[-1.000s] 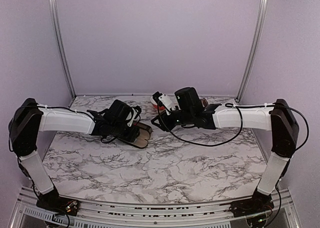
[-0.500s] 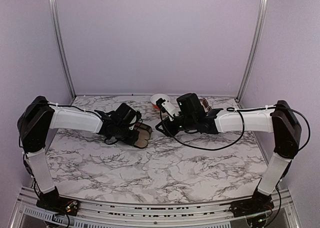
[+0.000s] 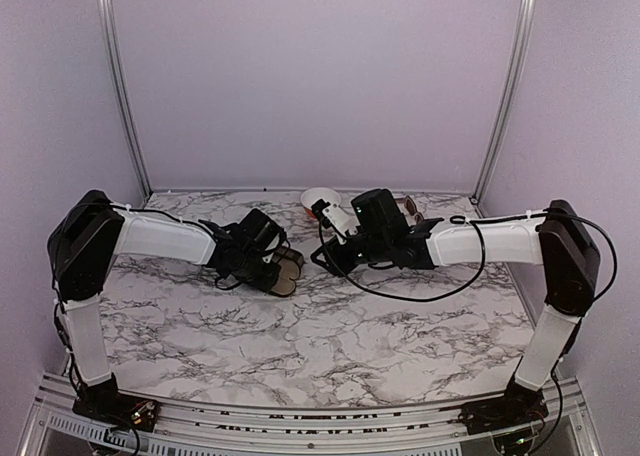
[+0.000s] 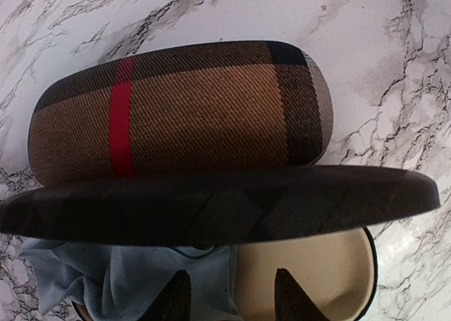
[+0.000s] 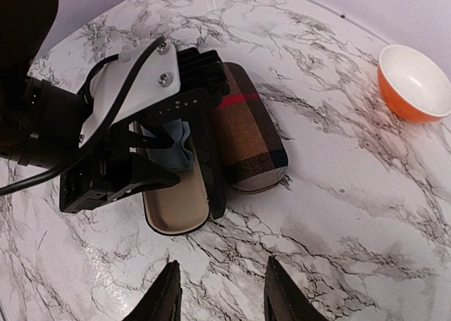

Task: Organize the sunglasses
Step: Adjust the folded cleaning cloth with the sunglasses case.

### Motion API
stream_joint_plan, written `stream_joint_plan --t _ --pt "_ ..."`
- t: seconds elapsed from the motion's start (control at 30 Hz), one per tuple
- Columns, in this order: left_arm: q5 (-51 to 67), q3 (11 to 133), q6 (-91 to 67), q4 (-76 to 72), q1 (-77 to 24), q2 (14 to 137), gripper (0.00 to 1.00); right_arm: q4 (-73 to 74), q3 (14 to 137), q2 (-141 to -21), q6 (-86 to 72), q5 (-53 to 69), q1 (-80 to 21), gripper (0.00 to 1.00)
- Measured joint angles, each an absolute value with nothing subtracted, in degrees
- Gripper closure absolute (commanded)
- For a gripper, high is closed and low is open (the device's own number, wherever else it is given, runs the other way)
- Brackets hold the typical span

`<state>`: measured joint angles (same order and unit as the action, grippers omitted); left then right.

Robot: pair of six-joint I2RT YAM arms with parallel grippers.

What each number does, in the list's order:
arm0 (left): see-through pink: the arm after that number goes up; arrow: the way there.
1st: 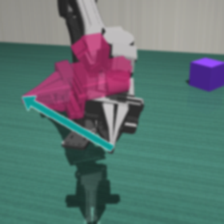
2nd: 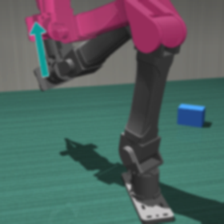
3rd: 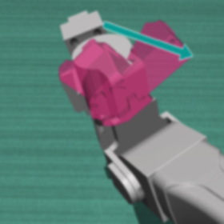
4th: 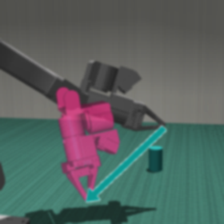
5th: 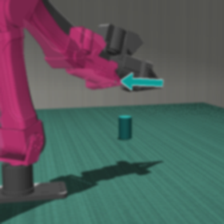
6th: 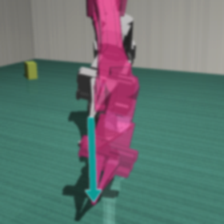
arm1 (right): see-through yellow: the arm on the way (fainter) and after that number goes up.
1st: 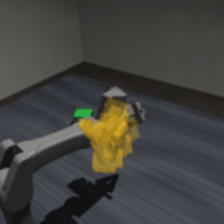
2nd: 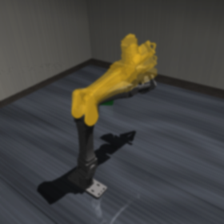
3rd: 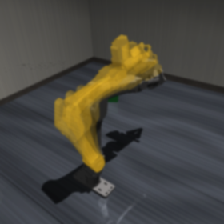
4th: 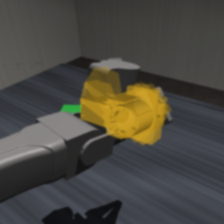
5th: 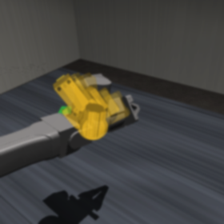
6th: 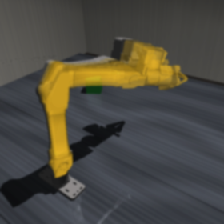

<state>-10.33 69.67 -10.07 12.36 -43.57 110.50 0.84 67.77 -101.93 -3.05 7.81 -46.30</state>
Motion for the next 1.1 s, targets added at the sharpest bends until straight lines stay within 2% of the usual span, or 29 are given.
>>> stream_joint_plan --t 0.2,0.53,0.8,1.03,1.1 --pt "-10.61 70.46 -10.04 13.65 -43.57 113.12 0.61 0.8 67.77 -102.19 -3.07 7.84 -46.3 0.61" --pt "-11.07 72.93 -10.24 14.61 -43.57 114.87 0.76 0.49 67.24 -102.37 -3.22 8.01 -46.3 0.61" --pt "-11.66 73.08 -10.09 14.24 -43.4 115.26 0.83 0.49 67.24 -102.37 -3.29 8.12 -46.3 0.61" --pt "-13.13 71.35 -9.54 11.29 -42.63 115.02 0.99 0.49 67.24 -102.87 -3.49 8.49 -46.3 0.61" --pt "-13.63 70.5 -9.08 10.2 -42.33 114.69 1.0 0.49 67.24 -103.09 -3.49 8.51 -46.3 0.61"
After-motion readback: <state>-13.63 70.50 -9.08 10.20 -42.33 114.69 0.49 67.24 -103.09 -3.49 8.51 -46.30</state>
